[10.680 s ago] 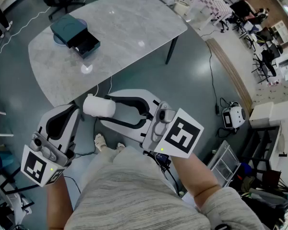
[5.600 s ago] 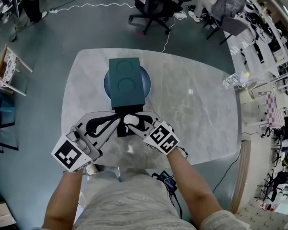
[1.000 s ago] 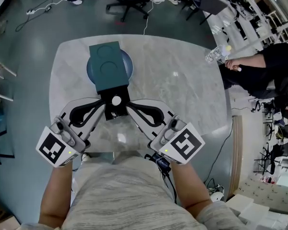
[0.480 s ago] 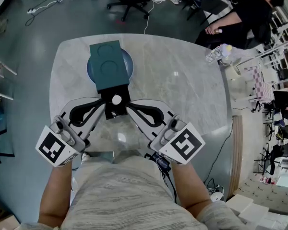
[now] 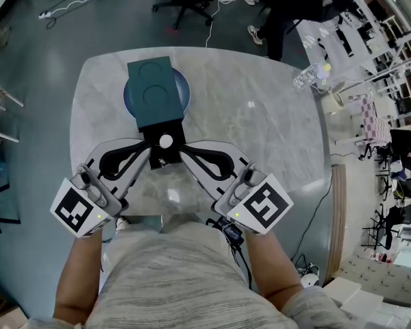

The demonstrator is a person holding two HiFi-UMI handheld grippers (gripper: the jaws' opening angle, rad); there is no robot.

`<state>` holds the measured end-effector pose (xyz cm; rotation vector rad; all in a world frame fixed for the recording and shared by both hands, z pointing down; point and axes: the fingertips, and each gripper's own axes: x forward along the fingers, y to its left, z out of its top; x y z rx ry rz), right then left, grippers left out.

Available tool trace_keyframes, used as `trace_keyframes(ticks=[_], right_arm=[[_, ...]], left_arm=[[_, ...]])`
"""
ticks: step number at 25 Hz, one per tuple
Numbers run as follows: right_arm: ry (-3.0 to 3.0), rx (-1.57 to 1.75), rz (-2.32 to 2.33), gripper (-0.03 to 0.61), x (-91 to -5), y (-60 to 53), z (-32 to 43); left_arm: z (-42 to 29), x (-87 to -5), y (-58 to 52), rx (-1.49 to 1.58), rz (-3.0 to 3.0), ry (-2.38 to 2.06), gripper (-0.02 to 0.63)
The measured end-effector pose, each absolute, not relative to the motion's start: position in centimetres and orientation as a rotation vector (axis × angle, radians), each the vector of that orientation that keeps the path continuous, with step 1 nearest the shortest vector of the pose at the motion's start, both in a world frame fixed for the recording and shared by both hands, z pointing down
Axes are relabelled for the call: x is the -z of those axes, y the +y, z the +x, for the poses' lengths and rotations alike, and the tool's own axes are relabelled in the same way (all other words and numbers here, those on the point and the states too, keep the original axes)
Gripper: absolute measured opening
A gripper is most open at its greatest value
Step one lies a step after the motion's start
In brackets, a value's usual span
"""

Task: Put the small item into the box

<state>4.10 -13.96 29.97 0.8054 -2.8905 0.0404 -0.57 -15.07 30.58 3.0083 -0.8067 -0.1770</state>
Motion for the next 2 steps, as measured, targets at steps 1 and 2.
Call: trace_keyframes(ticks=[1, 2], right_arm=[[-2.890, -0.039, 0.805, 0.018, -29.99, -13.96, 4.11], [-2.889, -0.037, 0.804, 0.018, -30.04, -13.97, 4.13]], left_arm=[[-0.56, -30.61, -15.06, 0.176, 3.008, -0.807, 0.021], [-0.54, -30.65, -15.05, 0.175, 3.007, -0.807, 0.021]])
